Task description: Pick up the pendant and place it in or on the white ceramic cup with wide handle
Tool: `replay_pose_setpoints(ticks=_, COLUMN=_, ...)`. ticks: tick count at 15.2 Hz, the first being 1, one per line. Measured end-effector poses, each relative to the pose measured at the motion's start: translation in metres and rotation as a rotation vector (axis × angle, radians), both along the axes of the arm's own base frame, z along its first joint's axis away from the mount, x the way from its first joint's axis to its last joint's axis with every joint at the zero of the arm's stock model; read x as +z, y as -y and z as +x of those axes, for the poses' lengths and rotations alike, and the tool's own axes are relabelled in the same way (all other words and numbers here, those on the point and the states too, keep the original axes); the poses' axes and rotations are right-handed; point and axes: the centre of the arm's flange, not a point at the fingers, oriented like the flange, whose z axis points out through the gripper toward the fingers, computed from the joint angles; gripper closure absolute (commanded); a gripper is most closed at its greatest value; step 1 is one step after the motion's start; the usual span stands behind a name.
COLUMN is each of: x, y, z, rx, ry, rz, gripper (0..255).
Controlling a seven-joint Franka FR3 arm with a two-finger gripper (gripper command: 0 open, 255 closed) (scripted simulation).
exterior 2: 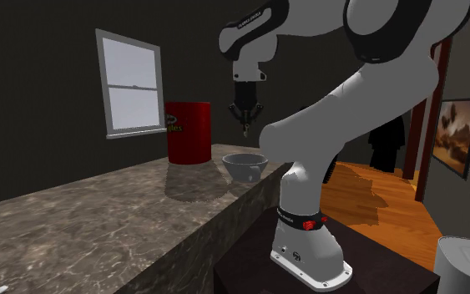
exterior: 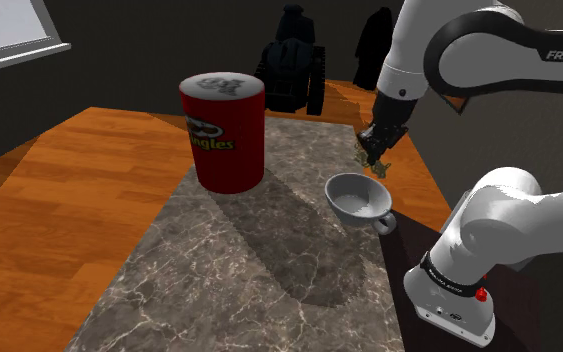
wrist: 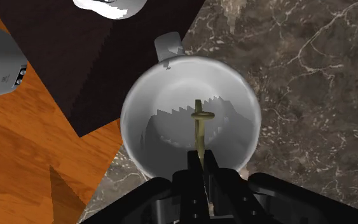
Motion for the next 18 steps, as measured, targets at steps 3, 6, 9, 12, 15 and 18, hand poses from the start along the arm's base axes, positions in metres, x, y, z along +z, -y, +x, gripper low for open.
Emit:
replay_pose_setpoints(ticks=3, x=-0.016, y=0.003, z=0.000, rx=0.001, ry=0.000, rz=0.000, gripper=255)
replay_pose_setpoints(ticks=6, x=-0.032, y=0.003, z=0.001, rx=0.001, ry=0.000, rz=0.000, gripper=255)
replay_pose_setpoints(ticks=9, x=-0.048, y=0.003, z=0.001, rx=0.001, ry=0.000, rz=0.000, gripper=255)
replay_pose_setpoints(ticks=12, x=-0.063, y=0.005, z=0.001, rx=0.001, ry=0.000, rz=0.000, gripper=255)
replay_pose_setpoints(ticks=15, x=-0.078, y=0.004, z=0.001, rx=0.001, ry=-0.001, rz=0.000, gripper=255)
replay_pose_setpoints(ticks=18, x=-0.081, y=0.004, z=0.000, rx=0.001, ry=0.000, rz=0.000, gripper=255)
